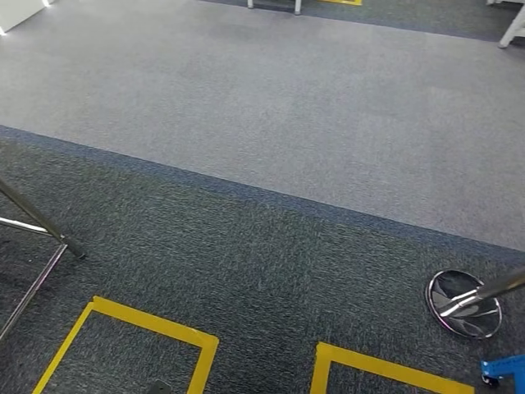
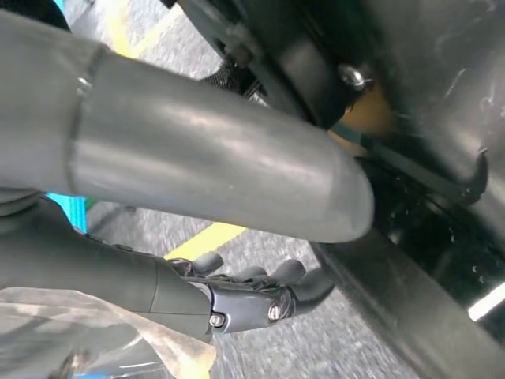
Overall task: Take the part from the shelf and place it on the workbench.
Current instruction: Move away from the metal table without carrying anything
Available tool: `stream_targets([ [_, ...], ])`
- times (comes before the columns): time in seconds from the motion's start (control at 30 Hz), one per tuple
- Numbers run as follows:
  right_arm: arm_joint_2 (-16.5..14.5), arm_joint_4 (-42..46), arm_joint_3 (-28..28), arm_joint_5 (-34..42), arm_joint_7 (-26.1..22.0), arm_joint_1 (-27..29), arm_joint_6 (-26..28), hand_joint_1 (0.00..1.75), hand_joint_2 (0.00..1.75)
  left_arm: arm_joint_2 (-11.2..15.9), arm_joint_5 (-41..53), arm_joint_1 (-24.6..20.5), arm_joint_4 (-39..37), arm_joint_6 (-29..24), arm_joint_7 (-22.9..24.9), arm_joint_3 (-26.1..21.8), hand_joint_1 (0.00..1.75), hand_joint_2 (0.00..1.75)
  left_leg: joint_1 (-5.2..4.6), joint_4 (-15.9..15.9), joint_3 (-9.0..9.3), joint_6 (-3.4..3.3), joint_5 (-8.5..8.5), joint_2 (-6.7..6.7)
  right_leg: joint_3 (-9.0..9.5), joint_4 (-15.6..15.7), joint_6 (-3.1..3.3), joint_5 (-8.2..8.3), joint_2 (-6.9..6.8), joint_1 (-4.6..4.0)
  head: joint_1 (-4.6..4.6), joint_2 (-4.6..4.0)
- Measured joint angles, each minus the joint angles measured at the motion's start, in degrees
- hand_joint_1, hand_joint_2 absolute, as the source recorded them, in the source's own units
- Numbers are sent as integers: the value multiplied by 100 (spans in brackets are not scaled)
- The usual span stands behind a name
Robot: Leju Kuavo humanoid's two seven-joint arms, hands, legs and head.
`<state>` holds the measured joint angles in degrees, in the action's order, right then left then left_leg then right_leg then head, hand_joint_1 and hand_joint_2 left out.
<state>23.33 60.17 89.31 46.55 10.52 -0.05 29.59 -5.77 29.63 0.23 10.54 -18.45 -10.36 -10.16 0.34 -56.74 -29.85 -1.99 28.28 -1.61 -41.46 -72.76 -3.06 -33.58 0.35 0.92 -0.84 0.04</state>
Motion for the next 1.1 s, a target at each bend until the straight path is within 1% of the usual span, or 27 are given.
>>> stream_targets([
  [0.03,2,0,6,24,8,8,-1,0,0,-1,-12,-4,0,0,0,-6,0,0,1,-1,3,10,10,-88,89,130,-12,111,-39,11,1,0],
  [0.07,7,0,14,49,19,15,-1,0,0,-4,-22,-11,0,0,0,-11,0,0,3,-2,13,25,22,-164,292,461,-20,286,-104,20,2,0],
  [0.1,11,0,21,72,31,18,-2,0,0,-8,-27,-19,0,1,-1,-15,0,0,-1,-3,32,49,38,-233,536,883,-18,426,-237,20,2,0],
  [0.17,21,0,34,99,44,13,-3,0,0,-13,-29,-29,0,1,-2,-19,0,0,-24,-12,73,114,78,-342,898,1462,31,573,-433,2,-2,0],
  [0.2,24,0,37,107,45,9,-4,0,0,-12,-29,-34,0,2,-3,-20,0,0,-32,-14,95,148,91,-394,951,1545,69,568,-461,-15,-6,0],
  [0.27,30,0,40,126,44,10,-13,0,0,-16,-31,-47,0,3,-4,-22,0,0,-25,-7,131,219,110,-481,936,1541,151,589,-332,-29,-10,0],
  [0.3,31,0,41,140,48,16,-19,0,0,-20,-31,-56,0,4,-4,-22,0,0,-12,-34,141,256,149,-434,933,1552,187,599,-272,-23,-16,0],
  [0.37,34,0,44,162,60,15,-31,0,0,-25,-31,-62,0,5,-5,-23,0,0,10,-375,18,307,404,-167,951,1580,252,630,-158,-4,-42,0],
  [0.4,34,0,43,167,66,10,-35,0,0,-24,-31,-56,0,7,-5,-23,0,0,15,-738,-135,312,603,-19,945,1580,271,639,-95,-7,-54,0],
  [0.43,34,0,42,169,69,4,-38,0,0,-25,-32,-45,0,9,-5,-24,0,0,15,-1158,-325,306,795,61,940,1578,285,646,-21,-14,-61,0],
  [0.47,34,0,41,170,70,3,-39,0,0,-26,-32,-31,0,12,-4,-24,0,0,14,-1520,-498,298,918,91,938,1575,291,647,63,-25,-61,0],
  [0.5,34,0,41,172,72,5,-40,0,0,-28,-32,-21,0,14,-4,-24,0,0,12,-1716,-604,285,930,100,939,1572,295,648,147,-35,-60,0],
  [0.53,34,0,42,173,73,8,-42,0,0,-30,-32,-16,0,15,-4,-24,0,0,11,-1699,-619,268,828,109,943,1568,296,648,233,-42,-60,0],
  [0.57,34,0,43,174,74,12,-44,0,0,-31,-32,-17,0,15,-4,-24,0,0,9,-1465,-539,245,626,135,950,1563,295,648,319,-47,-59,0],
  [0.63,34,0,43,182,78,8,-49,0,0,-26,-32,-24,0,15,-4,-25,0,0,12,-698,-245,184,186,377,947,1540,284,644,477,-55,-58,0],
  [0.67,34,0,42,192,78,1,-55,0,0,-23,-32,-28,0,15,-3,-26,0,0,15,-383,-122,167,68,502,925,1523,265,646,557,-53,-58,0],
  [0.7,34,0,42,204,79,-6,-62,0,0,-21,-32,-29,0,16,1,-27,0,0,13,-198,-55,157,27,598,894,1509,238,653,627,-46,-54,0],
  [0.73,34,0,41,220,79,-8,-71,0,0,-19,-31,-31,0,18,5,-28,0,0,6,-145,-39,150,51,605,863,1503,199,665,693,-36,-56,0],
  [0.77,35,0,42,237,79,0,-78,0,0,-21,-30,-33,0,21,10,-28,0,0,0,-115,-28,136,51,546,821,1512,159,681,761,-17,-55,0],
  [0.8,37,-1,45,250,80,13,-82,0,0,-22,-29,-36,0,25,14,-30,0,0,-1,-84,-20,107,31,474,789,1500,127,679,749,-10,-51,0],
  [0.87,43,-2,50,270,81,18,-86,0,0,-23,-27,-46,0,28,15,-35,0,0,10,-10,-1,39,-11,319,634,1254,78,504,488,-23,-24,0],
  [0.93,48,-4,48,278,81,2,-86,0,0,-23,-26,-45,0,32,16,-40,0,0,0,15,-5,7,-22,154,307,568,43,110,140,-28,1,0],
  [0.97,49,-4,46,280,81,0,-87,0,0,-24,-26,-36,0,35,16,-43,0,0,-8,13,-11,3,-18,62,130,189,22,-58,61,-20,4,0],
  [1.0,49,-4,45,281,80,2,-87,0,0,-24,-26,-30,0,38,17,-44,0,0,-11,12,-14,3,-14,-28,28,-51,3,-129,19,-7,4,0],
  [1.03,50,-4,45,281,80,8,-87,0,0,-25,-26,-26,0,39,18,-46,0,0,-12,11,-13,8,-7,-114,36,-75,-15,-88,-14,7,5,0],
  [1.07,51,-4,46,282,81,15,-87,0,0,-26,-26,-29,0,40,19,-47,0,0,-10,10,-8,19,1,-192,170,140,-28,48,-55,22,6,0],
  [1.1,52,-4,48,283,81,19,-86,0,0,-28,-26,-35,0,40,19,-47,0,0,-6,7,8,35,13,-261,395,520,-36,226,-136,34,7,0],
])
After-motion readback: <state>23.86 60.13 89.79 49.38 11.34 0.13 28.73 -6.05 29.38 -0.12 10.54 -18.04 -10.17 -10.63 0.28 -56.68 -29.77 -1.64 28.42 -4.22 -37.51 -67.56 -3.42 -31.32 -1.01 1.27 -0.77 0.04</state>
